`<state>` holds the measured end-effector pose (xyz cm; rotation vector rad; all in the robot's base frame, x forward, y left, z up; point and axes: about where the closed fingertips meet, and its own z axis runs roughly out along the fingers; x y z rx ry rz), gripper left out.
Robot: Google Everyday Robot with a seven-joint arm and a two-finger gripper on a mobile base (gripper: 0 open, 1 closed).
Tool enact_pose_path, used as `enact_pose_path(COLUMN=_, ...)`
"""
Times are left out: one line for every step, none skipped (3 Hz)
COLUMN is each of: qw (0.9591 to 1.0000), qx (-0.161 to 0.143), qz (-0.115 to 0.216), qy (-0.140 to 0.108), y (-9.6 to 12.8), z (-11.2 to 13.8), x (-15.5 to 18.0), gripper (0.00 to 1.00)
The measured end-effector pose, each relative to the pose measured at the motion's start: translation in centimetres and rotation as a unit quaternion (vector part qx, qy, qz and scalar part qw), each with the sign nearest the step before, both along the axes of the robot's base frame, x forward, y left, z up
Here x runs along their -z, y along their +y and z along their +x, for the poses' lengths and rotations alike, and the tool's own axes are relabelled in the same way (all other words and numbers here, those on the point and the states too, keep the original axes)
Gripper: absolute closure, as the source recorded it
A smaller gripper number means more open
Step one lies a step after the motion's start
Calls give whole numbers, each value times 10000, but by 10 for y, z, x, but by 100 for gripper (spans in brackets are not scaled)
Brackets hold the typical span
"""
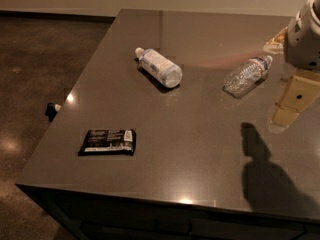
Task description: Place blue plastic bottle upright
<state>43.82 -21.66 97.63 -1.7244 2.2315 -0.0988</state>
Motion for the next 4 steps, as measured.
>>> enact_pose_path(qw=10000, qx=0, qz=0, qy=-3, y=0, z=0, x=0, gripper=0)
enact_pose_path(qw=9993, qx=-45, qz=372, qy=5, y=24, z=15, x=-14, gripper=0)
enact_pose_path(qw=9984, qx=69, qz=560, qy=65, y=47, z=32, x=-20, gripper=0)
enact_pose_path(qw=9982, qx=173, qz=524, qy=215, y=83, z=60, x=-11, gripper=0)
